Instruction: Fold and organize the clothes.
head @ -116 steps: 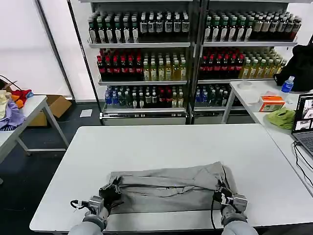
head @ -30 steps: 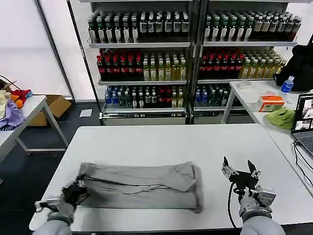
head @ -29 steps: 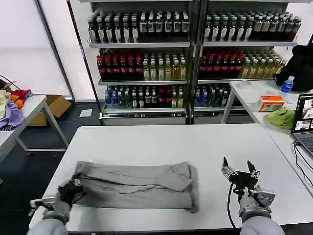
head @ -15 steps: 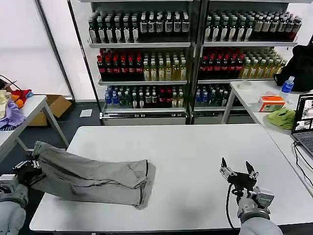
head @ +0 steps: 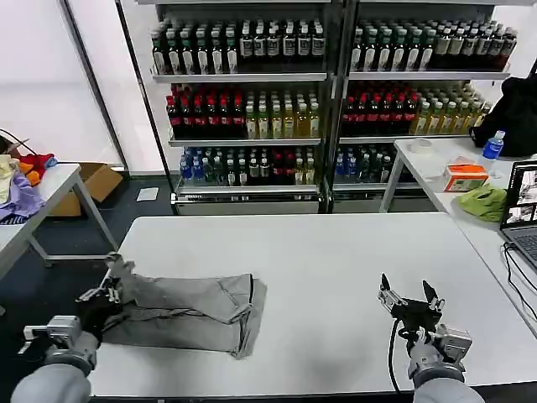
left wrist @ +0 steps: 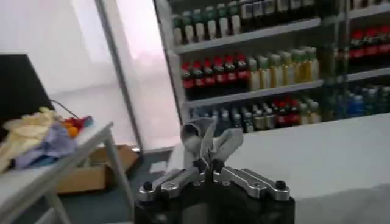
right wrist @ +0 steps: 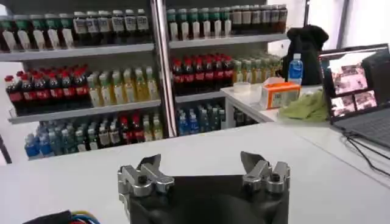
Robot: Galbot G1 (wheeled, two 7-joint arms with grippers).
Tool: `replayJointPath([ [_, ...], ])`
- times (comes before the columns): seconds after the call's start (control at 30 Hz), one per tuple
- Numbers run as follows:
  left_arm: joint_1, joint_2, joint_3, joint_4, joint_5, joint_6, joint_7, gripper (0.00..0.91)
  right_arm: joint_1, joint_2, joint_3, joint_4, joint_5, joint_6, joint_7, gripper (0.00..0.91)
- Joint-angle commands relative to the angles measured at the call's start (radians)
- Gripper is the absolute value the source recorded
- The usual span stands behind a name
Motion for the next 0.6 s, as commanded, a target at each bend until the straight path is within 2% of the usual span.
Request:
replayJointPath([
  [0.03,-0.027,-0.144,0.246,-0.056,0.004,0.039,-0.027,0.01,-0.023,0.007,0.02,0.002,0.0,0.003,0.001,0.907],
  [0.4,-0.143,-0.143,0.379,-0.016,-0.038,0.115,-0.04,0.0,-0.044,0.053,0.02,0.005,-0.03,0.002,-0.003,0.907],
  [0.6,-0.173,-0.138,0.414,0.017,-0.035,0.119,-0.04,0.0,-0.06,0.063,0.034,0.02,-0.036,0.002,-0.004,0.907],
])
